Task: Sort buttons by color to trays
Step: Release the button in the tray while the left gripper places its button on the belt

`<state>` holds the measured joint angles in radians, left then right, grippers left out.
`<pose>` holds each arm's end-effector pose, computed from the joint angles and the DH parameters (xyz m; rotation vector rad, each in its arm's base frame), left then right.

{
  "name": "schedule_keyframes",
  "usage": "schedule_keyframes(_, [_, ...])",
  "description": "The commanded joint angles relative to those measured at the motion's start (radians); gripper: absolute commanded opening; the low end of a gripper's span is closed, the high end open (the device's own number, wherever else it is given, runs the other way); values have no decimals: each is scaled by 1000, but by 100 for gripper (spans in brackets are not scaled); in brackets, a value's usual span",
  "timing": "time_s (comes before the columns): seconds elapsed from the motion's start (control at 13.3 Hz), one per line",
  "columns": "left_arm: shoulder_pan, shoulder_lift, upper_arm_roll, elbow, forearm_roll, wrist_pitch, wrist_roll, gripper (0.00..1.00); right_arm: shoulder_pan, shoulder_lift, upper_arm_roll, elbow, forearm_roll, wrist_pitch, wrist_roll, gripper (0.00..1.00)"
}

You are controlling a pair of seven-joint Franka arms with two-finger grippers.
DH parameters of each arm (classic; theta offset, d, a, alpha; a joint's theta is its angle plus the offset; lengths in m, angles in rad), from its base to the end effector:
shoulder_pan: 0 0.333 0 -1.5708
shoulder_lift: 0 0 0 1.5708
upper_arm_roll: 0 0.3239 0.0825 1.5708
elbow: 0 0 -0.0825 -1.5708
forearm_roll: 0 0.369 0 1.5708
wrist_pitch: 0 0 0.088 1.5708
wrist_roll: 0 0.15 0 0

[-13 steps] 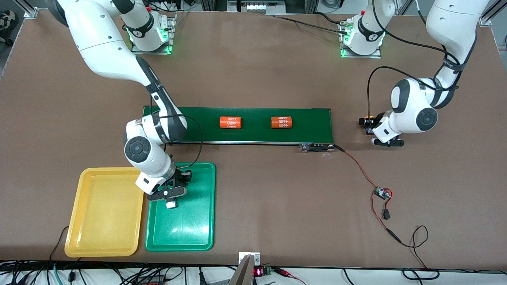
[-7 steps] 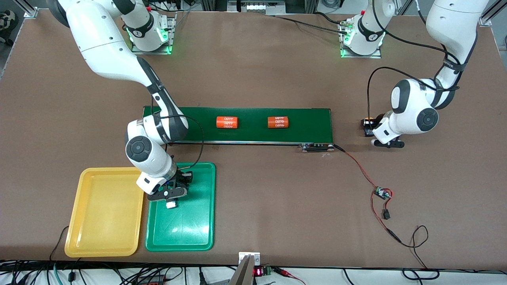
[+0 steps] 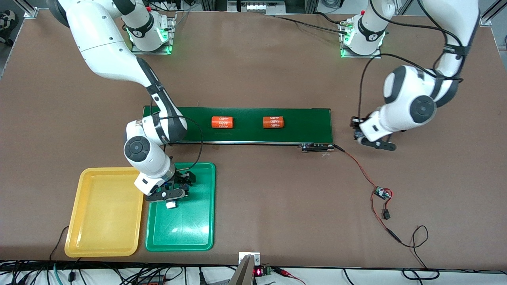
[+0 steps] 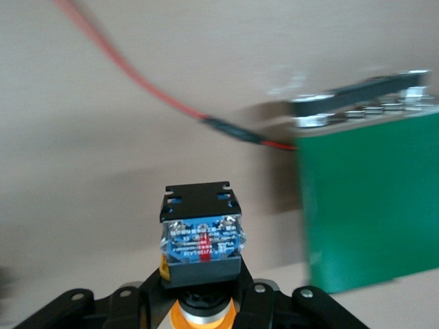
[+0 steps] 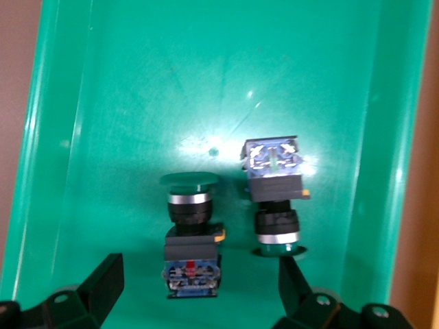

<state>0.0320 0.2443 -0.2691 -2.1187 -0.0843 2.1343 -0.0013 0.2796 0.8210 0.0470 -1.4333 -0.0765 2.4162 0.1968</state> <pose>0.5124 -0.1313 0.2618 3.0046 -0.2746 -0.3569 0.7062 0.2299 0.1909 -3.0999 -0.2565 -0.2545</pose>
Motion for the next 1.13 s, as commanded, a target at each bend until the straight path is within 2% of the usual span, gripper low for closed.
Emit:
schedule_keyframes(0.0, [-38,12,-89,0,-22,10,-113,0,20,-98,-35,-109,20,-6,6,100])
schedule_keyframes(0.23, [-49,32,-147,3,-23,38,-271,0,10,-241,-35,-252,20,-18,6,100])
schedule_keyframes(0.45, [-86,79,-147,3,-23,127,-354,0,-17,-402,-35,-392,20,-81,4,100])
schedule_keyframes(0.75, [-87,118,-147,3,-17,145,-362,1,-54,-633,-35,-547,18,-216,15,100])
schedule_keyframes(0.83, [-87,125,-147,5,-17,153,-364,14,-60,-689,-33,-597,18,-210,13,100])
schedule_keyframes(0.9, [-87,130,-147,19,-23,176,-364,60,-60,-735,-33,-639,18,-213,16,100])
schedule_keyframes(0.98, [-87,121,-147,19,-20,174,-349,100,-62,-767,-33,-663,18,-221,18,100])
schedule_keyframes(1.05, [-87,92,-148,20,-23,165,-348,100,-63,-770,-33,-662,18,-223,20,100])
